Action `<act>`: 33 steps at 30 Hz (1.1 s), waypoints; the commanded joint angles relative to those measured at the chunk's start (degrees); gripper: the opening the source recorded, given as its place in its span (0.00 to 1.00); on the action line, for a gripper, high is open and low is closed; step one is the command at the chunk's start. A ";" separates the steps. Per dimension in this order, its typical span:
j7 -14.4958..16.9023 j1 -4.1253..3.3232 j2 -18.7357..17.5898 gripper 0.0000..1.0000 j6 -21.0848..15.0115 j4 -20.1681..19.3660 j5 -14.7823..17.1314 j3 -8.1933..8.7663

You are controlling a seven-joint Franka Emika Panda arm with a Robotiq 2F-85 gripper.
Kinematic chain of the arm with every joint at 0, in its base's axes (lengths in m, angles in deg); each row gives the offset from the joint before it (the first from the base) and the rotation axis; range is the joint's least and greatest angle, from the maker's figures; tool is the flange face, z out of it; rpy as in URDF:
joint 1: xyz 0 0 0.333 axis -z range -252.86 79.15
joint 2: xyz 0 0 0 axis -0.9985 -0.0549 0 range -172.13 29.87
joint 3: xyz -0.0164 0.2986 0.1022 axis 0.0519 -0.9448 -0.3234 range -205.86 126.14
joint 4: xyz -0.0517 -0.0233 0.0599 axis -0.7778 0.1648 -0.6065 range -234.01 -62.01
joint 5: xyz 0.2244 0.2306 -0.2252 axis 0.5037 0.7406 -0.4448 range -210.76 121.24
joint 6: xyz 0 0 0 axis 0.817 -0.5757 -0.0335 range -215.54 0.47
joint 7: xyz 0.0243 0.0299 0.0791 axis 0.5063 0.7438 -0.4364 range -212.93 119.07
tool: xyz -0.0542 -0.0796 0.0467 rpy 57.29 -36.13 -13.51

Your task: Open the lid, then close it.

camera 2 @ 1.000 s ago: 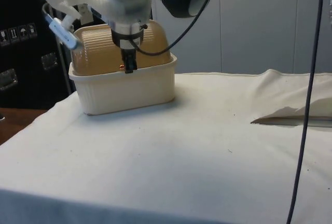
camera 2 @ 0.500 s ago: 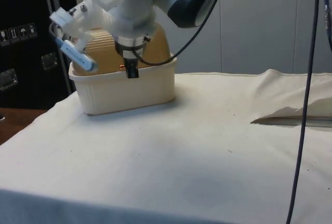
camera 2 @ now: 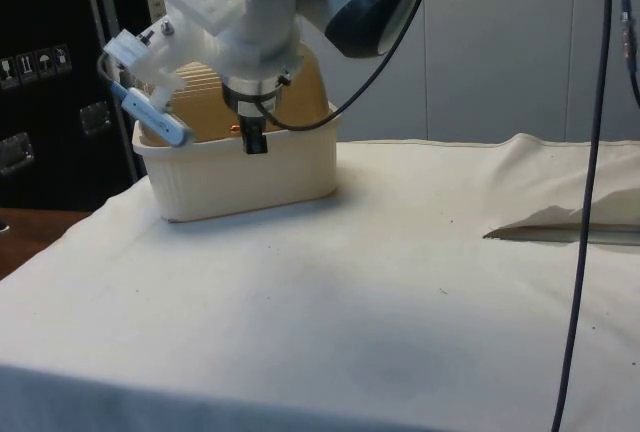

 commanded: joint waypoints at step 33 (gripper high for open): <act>-5.79 -0.29 -5.21 0.00 8.42 5.67 -5.10 0.00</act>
